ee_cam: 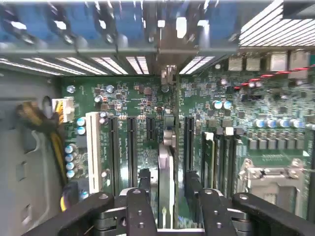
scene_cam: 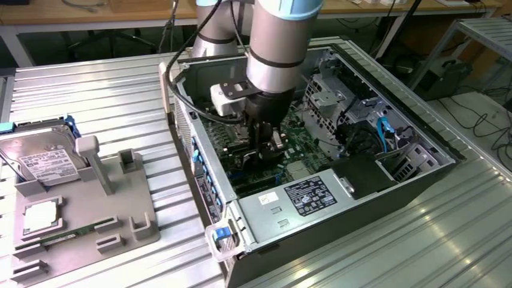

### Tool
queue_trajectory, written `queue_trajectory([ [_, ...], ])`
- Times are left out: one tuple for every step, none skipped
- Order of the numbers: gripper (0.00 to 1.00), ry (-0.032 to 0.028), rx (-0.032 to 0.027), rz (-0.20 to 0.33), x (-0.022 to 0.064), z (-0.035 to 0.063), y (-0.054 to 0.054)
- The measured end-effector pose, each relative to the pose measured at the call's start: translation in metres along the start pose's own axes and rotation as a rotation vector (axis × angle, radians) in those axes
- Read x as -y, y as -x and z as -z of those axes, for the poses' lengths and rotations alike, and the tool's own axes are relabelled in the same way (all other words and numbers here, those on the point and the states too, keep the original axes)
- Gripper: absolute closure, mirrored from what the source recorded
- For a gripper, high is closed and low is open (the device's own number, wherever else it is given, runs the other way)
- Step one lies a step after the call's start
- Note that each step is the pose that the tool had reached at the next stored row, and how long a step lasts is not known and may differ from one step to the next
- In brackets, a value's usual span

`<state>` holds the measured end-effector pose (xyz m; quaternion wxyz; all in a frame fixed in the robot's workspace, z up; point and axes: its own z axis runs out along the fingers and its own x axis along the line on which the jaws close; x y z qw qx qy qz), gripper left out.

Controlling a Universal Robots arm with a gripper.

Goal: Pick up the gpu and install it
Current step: 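Press down on the gpu until it lock into place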

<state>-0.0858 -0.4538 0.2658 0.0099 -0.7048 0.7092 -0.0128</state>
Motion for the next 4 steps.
queue_trajectory([
  [0.58, 0.0, 0.0001, 0.0, 0.0005, 0.0137, 0.0],
  [0.67, -0.0002, 0.0, 0.0, 0.0004, 0.0204, -0.0001],
  [0.79, -0.0004, 0.0001, 0.0, 0.0004, 0.0204, -0.0001],
  [0.89, -0.0006, 0.0, 0.0, 0.0004, 0.0204, -0.0001],
])
